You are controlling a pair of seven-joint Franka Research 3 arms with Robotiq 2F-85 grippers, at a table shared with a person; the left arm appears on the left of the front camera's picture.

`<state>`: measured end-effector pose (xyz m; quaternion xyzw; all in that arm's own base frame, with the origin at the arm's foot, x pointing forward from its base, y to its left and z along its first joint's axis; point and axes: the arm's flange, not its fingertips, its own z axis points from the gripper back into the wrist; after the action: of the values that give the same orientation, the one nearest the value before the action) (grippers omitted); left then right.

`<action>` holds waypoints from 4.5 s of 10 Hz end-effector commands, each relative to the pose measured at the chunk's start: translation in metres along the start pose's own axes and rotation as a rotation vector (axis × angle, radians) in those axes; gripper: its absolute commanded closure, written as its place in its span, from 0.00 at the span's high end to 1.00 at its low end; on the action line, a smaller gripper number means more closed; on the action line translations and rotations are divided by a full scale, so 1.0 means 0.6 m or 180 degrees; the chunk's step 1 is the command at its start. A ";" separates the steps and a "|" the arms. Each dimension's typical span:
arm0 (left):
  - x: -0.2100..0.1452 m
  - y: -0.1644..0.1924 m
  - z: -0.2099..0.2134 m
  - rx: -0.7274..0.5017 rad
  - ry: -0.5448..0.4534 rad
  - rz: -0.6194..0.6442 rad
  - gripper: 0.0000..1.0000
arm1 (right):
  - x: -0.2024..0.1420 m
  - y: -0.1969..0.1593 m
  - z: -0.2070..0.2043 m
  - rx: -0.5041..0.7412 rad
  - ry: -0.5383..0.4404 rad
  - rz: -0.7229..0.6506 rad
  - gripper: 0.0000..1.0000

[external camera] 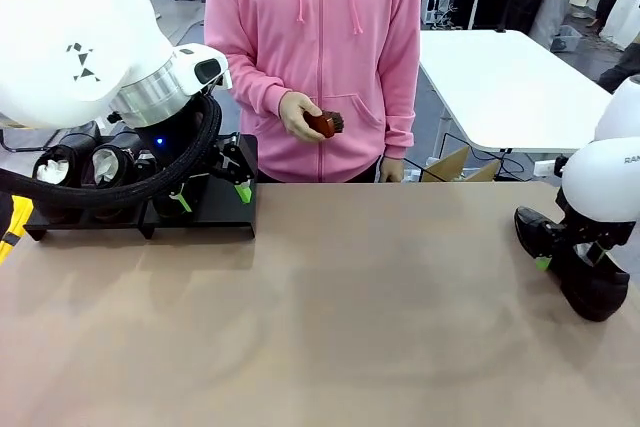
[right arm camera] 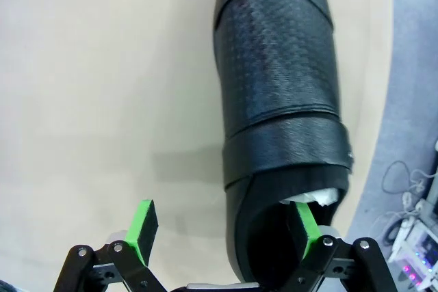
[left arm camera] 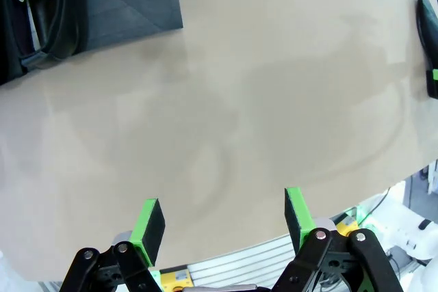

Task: Organize the shoes by placing them on the stand.
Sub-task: Pick up one Shoe and place it in the middle of the table.

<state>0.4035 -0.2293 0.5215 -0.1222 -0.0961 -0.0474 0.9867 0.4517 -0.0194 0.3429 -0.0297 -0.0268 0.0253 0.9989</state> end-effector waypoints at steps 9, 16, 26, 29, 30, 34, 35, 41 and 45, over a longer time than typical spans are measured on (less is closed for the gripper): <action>0.001 0.001 0.002 -0.0015 -0.0006 0.0009 0.90 | 0.014 -0.010 -0.020 0.0224 0.0060 0.0056 0.00; 0.001 0.001 0.002 -0.0015 -0.0006 0.0009 0.90 | 0.016 -0.021 -0.014 0.0287 0.0068 -0.0136 0.00; 0.001 0.001 0.002 -0.0015 -0.0006 0.0009 0.90 | -0.079 0.398 0.170 0.0749 -0.0511 -0.0523 0.00; 0.001 0.001 0.002 -0.0015 -0.0006 0.0009 0.90 | -0.093 0.507 0.133 0.0659 -0.0726 -0.0556 0.00; 0.001 0.001 0.002 -0.0015 -0.0006 0.0009 0.90 | -0.096 0.531 0.124 0.0652 -0.0690 -0.0521 0.00; 0.001 0.001 0.002 -0.0015 -0.0006 0.0009 0.90 | -0.088 0.589 0.098 0.0721 -0.0528 -0.0213 0.00; 0.001 0.001 0.002 -0.0015 -0.0006 0.0009 0.90 | -0.089 0.598 0.092 0.0734 -0.0489 -0.0174 0.00; 0.001 0.001 0.002 -0.0015 -0.0006 0.0009 0.90 | -0.073 0.618 0.058 0.0973 -0.0132 -0.0365 0.40; 0.001 0.001 0.002 -0.0015 -0.0006 0.0009 0.90 | -0.092 0.600 0.091 0.1104 -0.0177 -0.0300 1.00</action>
<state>0.4035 -0.2297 0.5215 -0.1218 -0.0963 -0.0477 0.9867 0.3827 0.3503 0.3636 0.1312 -0.0567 -0.0274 0.9894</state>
